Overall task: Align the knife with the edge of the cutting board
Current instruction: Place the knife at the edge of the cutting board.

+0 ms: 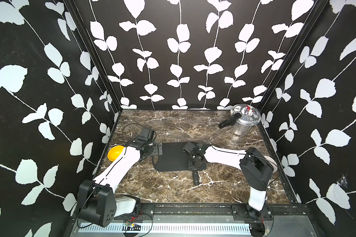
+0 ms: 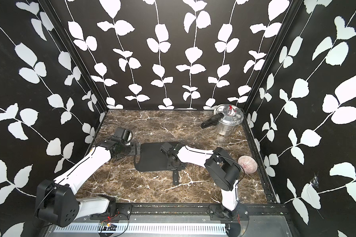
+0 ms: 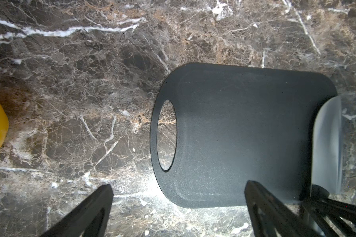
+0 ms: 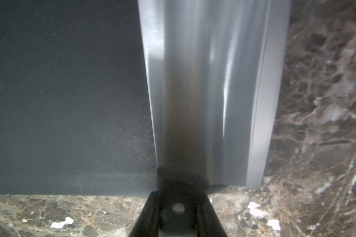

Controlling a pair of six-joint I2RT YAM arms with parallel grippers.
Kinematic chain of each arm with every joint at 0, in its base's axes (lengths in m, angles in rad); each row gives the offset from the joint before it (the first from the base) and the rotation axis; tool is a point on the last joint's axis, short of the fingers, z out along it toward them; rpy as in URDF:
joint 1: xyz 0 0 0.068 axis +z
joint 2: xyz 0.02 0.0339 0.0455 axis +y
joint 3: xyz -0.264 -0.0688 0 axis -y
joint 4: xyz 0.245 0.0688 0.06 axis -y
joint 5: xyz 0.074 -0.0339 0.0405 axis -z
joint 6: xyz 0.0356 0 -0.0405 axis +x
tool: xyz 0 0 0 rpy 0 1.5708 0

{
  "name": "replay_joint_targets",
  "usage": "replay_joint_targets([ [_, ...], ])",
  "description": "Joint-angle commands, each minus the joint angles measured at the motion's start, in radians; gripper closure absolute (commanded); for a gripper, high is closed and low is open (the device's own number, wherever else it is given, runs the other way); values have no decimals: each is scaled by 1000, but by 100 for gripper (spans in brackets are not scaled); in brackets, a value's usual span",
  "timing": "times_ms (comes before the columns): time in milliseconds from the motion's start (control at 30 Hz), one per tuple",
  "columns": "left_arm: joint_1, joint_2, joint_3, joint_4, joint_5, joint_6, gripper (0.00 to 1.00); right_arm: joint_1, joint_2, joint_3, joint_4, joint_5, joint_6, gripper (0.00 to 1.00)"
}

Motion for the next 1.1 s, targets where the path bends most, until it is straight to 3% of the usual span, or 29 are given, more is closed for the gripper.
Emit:
replay_joint_targets([
  [0, -4, -24, -2, -16, 9, -7, 2, 15, 16, 18, 7, 3, -11, 87],
  [1067, -3, -24, -11, -4, 15, -8, 2, 2, 58, 76, -25, 14, 19, 86],
])
